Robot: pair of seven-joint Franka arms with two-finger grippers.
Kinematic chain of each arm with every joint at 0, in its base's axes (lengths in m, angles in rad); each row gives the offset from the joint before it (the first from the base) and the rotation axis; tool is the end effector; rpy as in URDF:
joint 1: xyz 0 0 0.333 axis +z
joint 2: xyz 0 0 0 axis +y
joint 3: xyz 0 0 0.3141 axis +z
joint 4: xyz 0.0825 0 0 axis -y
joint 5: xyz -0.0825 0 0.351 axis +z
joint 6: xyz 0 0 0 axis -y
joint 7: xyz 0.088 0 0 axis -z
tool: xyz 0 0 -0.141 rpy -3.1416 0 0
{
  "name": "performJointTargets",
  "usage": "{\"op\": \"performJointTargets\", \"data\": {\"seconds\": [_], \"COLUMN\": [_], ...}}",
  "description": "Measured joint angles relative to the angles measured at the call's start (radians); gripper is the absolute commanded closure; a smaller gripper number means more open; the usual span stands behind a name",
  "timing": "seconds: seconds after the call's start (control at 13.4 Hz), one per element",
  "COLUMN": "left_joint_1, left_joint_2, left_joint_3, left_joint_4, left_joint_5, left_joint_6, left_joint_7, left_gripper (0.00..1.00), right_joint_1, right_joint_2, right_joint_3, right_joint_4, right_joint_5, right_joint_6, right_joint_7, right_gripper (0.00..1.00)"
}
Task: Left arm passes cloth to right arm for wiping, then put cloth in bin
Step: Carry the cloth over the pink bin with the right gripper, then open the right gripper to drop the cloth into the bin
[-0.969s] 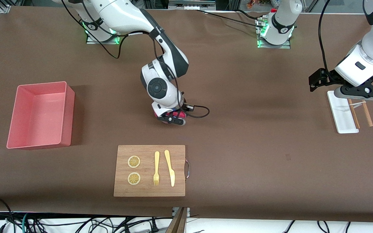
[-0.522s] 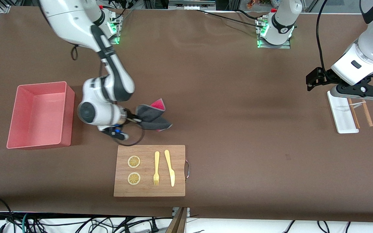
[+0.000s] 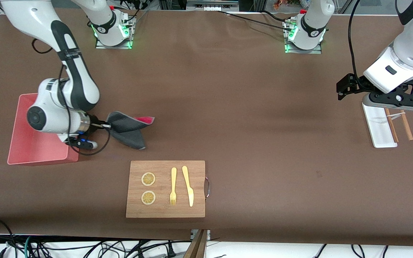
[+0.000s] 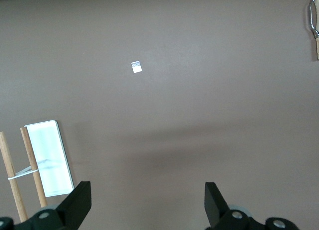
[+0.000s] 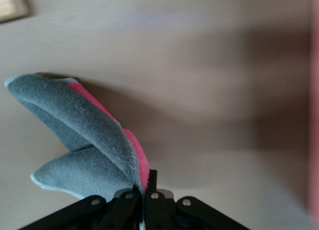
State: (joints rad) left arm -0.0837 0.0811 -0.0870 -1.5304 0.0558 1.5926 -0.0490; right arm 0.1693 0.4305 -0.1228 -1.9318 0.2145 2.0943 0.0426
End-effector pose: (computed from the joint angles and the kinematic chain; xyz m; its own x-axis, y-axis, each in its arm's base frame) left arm 0.5407 -0.0835 0.5652 0.9923 -0.1225 -0.0162 -0.1232 -0.9912 -0.0495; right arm 0.5589 0.0439 0.2352 0.9574 -0.1069 -0.2683 -0.1350 -0.9869 -0.0885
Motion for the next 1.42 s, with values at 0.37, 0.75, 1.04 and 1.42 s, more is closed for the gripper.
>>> {"op": "performJointTargets", "data": {"seconds": [0.37,0.75,1.04,1.42], "left_joint_1": [0.0,0.0,0.0,0.0], "left_joint_2": [0.0,0.0,0.0,0.0], "left_joint_3": [0.0,0.0,-0.002,-0.007], "left_joint_4": [0.002,0.003,0.003,0.004], "left_joint_5": [0.0,0.0,0.0,0.0], "left_joint_6": [-0.001,-0.001,-0.001,-0.002], "left_joint_7": [0.0,0.0,0.0,0.0], "left_gripper": [0.0,0.0,0.0,0.0], "right_joint_1": [-0.061,-0.089,-0.127,-0.157], "right_joint_2": [-0.1,-0.251,-0.333,-0.411], "right_joint_3": [-0.012,-0.012,-0.013,-0.07], "right_joint_4": [0.01,0.092,0.105,0.114], "right_joint_5": [-0.126,-0.206,-0.29,-0.38], "right_joint_6": [-0.127,-0.362,-0.399,-0.392], "right_joint_7": [-0.091,-0.126,-0.184,-0.314], "right_gripper": [1.0,1.0,1.0,1.0]}}
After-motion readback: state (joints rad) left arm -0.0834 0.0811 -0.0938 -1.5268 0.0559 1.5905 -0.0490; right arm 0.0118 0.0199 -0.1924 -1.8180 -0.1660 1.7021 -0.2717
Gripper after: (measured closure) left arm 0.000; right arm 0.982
